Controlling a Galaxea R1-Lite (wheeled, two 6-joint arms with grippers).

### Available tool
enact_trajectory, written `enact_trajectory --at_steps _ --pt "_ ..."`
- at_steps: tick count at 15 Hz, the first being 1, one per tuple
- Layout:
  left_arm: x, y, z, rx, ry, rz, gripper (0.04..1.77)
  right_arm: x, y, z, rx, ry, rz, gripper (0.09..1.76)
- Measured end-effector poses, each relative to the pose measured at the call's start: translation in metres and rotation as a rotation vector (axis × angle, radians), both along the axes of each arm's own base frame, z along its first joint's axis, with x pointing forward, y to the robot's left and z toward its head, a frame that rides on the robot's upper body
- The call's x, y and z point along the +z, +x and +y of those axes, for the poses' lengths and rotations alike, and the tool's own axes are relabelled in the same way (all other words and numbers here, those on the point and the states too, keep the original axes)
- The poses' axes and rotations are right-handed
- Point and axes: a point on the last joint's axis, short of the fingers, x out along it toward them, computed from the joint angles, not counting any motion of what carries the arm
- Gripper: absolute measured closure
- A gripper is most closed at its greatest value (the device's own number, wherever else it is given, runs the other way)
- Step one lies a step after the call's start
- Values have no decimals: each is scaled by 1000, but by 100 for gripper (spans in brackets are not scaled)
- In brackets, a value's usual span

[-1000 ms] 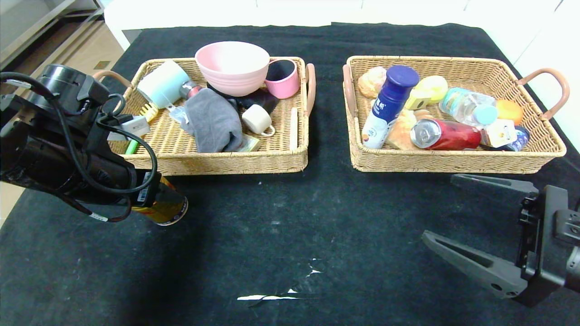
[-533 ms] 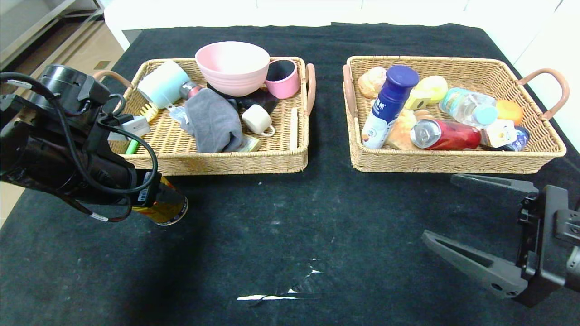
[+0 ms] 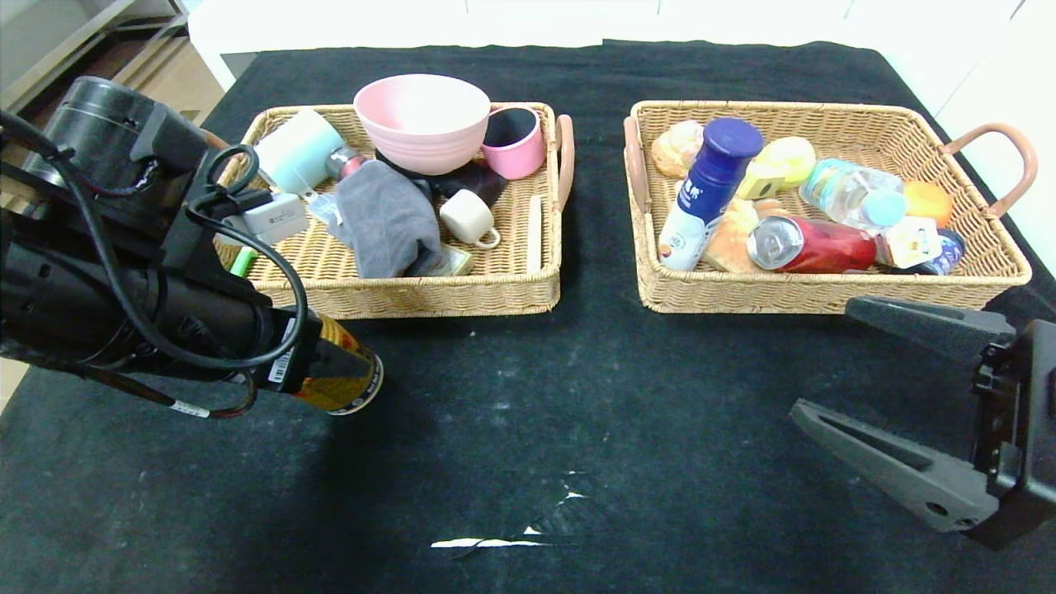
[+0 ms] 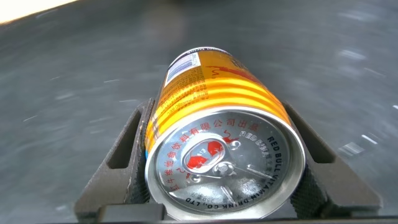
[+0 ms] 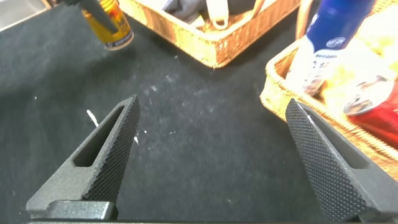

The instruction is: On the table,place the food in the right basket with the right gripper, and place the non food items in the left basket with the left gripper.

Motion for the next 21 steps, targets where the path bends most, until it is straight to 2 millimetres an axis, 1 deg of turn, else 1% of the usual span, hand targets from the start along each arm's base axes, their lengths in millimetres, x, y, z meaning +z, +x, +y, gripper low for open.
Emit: enact_trajectory --at_steps 2,4,6,8,11,14,21 --pt "6 -12 -21 -66 16 -42 63 2 -3 -2 -4 -4 8 14" --pt "10 -22 -39 -137 16 -60 63 5 -5 -8 -27 -32 61 14" --pt "11 -29 -52 -194 17 -73 63 13 -10 -14 -47 -44 105 14" --pt "14 -34 -68 -245 4 -123 63 23 -14 -19 -74 -33 94 14" --pt "14 -32 -94 -296 -18 -194 63 33 -16 -23 -132 -7 64 14" --pt "7 -25 -119 -317 -4 -218 63 35 -17 -23 -139 -1 55 14" --pt "11 -18 -175 -415 -1 -230 63 39 -22 -25 -136 8 35 14"
